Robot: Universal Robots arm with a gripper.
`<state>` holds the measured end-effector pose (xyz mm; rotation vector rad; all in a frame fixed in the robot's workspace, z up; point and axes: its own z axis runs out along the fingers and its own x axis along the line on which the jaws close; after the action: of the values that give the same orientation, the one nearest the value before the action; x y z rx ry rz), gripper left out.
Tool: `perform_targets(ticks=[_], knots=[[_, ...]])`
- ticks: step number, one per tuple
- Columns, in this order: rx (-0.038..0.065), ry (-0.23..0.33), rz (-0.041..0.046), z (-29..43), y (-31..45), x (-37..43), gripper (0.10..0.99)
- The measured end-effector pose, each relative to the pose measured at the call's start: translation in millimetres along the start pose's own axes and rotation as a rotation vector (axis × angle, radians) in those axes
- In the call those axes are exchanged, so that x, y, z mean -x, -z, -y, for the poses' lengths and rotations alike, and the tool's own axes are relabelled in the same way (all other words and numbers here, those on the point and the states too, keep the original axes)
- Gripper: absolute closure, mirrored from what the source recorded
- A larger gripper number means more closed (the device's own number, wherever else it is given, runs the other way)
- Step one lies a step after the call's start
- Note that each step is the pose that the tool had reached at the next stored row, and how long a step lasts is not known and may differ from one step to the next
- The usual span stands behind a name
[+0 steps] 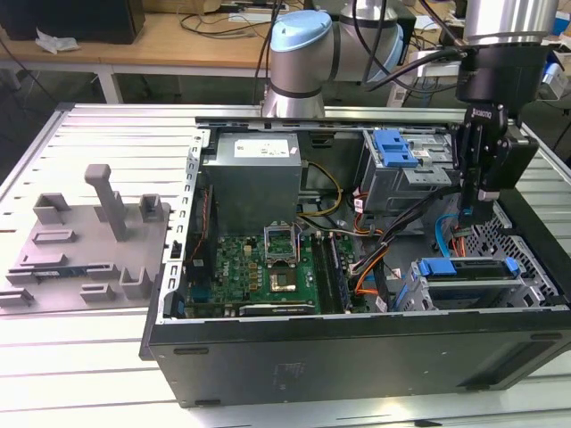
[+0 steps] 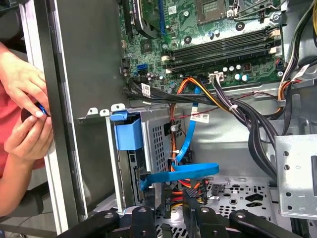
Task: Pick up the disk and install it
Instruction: 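Insert the first disk wire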
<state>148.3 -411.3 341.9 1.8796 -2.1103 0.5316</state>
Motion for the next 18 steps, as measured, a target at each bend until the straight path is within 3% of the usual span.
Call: perform_targets(ticks=[5, 10, 18], knots=[[0.001, -0.021, -0.0104, 0.0, -0.8, 1.1, 0.733], [-0.006, -0.023, -0.0412, -0.4, 1.2, 6.0, 0.733], [-0.007, -0.023, -0.043, -0.7, -1.2, 7.3, 0.733]])
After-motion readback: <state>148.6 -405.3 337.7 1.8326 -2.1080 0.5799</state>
